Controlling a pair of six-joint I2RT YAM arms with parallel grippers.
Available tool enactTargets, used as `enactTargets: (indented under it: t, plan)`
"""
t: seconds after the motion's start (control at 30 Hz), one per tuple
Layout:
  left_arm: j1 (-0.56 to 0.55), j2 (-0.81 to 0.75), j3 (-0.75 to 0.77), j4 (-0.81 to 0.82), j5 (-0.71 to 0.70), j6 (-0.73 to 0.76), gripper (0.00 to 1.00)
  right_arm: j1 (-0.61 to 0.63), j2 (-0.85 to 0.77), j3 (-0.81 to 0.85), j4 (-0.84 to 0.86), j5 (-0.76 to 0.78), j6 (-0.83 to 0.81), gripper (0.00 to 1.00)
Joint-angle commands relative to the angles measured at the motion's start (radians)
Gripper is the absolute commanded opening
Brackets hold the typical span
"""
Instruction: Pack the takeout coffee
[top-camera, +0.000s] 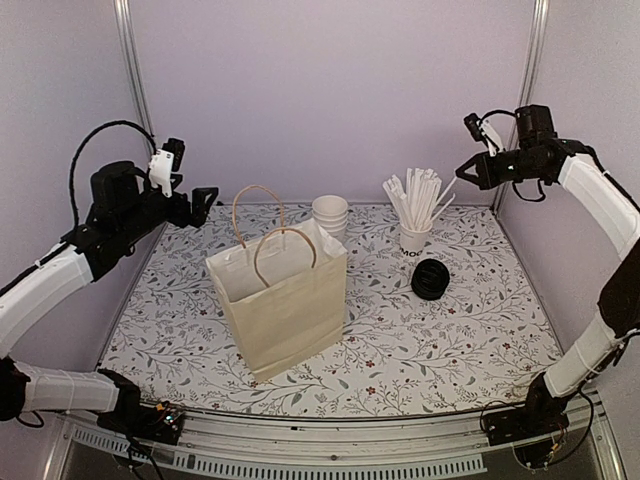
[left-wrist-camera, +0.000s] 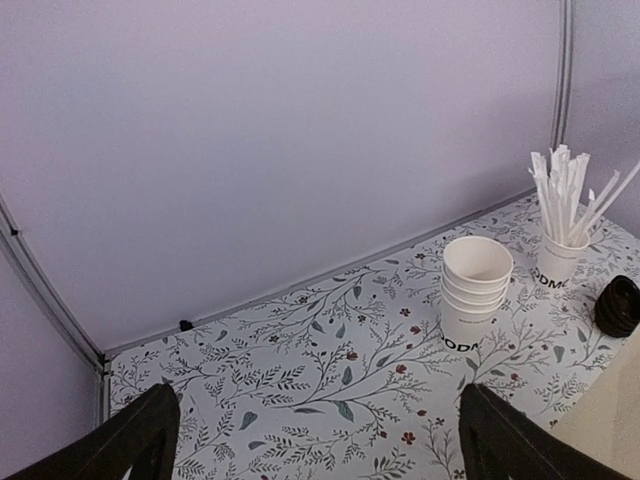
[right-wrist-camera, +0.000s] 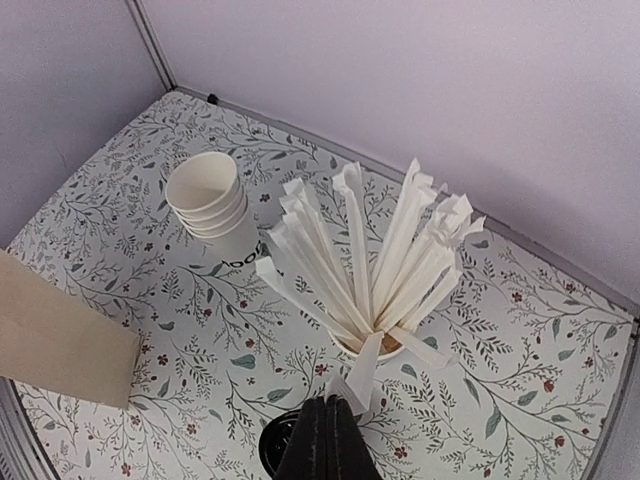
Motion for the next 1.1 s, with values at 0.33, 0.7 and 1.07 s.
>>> enactTargets:
  t: [0.33,0.7,1.07]
  plan:
    - [0.039,0.024,-0.021,0.065,-0.016,0.03,0.99,0.052,-0.221,0.211,-0.103,-0.442,-0.105,0.0]
    - [0.057,-0.001,-0.063,0.104,-0.016,0.058,0.99,0.362,-0.137,0.317,-0.26,-0.593,-0.266,0.0]
    - [0.059,0.009,-0.062,0.101,0.012,0.057,0.99,0.506,0.054,0.387,-0.209,-0.379,-0.162,0.04]
